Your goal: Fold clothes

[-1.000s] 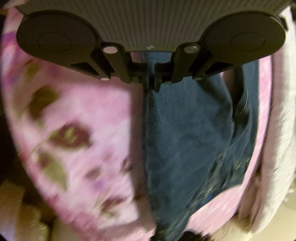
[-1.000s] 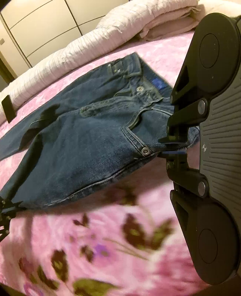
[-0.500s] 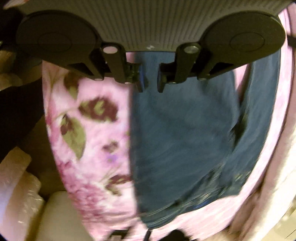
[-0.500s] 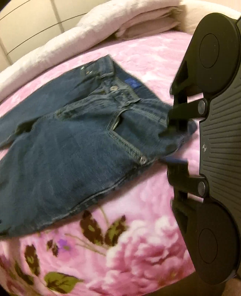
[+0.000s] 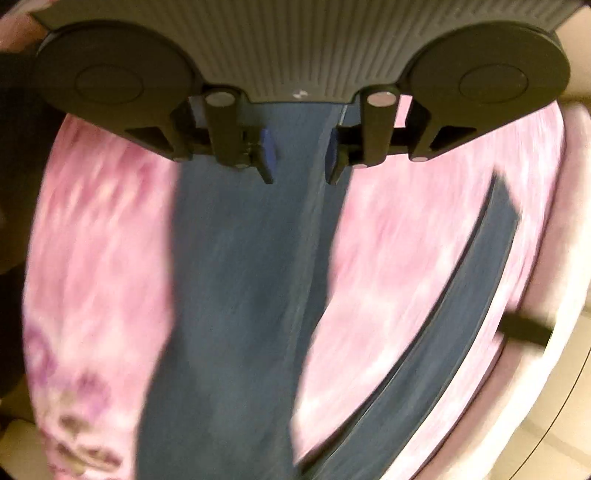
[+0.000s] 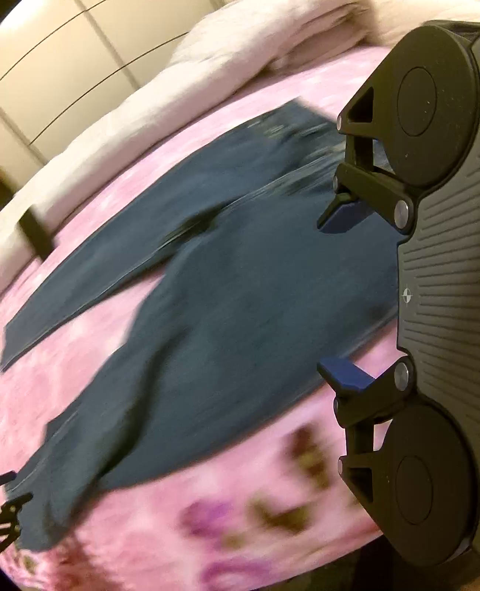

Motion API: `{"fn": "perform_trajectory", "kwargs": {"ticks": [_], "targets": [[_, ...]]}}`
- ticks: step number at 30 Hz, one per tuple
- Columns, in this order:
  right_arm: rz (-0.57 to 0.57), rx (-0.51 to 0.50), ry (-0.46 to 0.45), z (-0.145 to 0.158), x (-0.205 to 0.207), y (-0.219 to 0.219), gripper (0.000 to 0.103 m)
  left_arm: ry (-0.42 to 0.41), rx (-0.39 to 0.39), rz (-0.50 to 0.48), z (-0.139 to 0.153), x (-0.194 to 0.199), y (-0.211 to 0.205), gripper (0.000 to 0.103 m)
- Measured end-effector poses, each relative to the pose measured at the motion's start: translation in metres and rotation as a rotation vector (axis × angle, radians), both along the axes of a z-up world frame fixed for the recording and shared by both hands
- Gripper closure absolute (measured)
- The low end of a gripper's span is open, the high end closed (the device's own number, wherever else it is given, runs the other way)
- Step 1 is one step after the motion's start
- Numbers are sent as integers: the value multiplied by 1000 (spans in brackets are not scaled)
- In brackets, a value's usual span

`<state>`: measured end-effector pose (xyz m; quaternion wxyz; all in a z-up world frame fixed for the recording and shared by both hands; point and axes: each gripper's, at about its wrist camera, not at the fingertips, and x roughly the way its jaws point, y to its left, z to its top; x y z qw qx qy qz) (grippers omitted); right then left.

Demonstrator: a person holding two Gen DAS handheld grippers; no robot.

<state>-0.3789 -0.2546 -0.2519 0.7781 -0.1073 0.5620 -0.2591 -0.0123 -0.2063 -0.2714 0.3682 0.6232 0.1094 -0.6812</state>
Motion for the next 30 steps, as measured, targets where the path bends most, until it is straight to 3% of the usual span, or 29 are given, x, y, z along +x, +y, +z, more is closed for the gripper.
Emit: {"fn": "perform_trajectory", "kwargs": {"ticks": [6, 9, 11, 13, 16, 19, 23, 26, 30], "targets": [[19, 31, 45, -6, 131, 61, 28, 128, 101, 68, -18, 114, -8, 79], [16, 49, 71, -15, 179, 80, 28, 192, 151, 103, -27, 170, -12, 71], [22, 60, 75, -17, 201, 88, 28, 239, 186, 122, -33, 205, -15, 72], [21, 71, 81, -19, 219, 93, 28, 285, 219, 111, -33, 210, -18, 77], [-6, 100, 95, -25, 235, 92, 28, 335, 250, 88, -27, 215, -17, 95], [-42, 123, 95, -26, 244, 89, 28, 418, 248, 108, -3, 226, -20, 97], [-75, 118, 88, -20, 246, 81, 28, 519, 149, 298, 29, 277, -57, 97], [-119, 130, 102, -23, 241, 72, 28, 532, 155, 416, 16, 301, -89, 96], [-174, 150, 106, -28, 235, 63, 28, 492, 211, 448, -12, 299, -108, 92]]}}
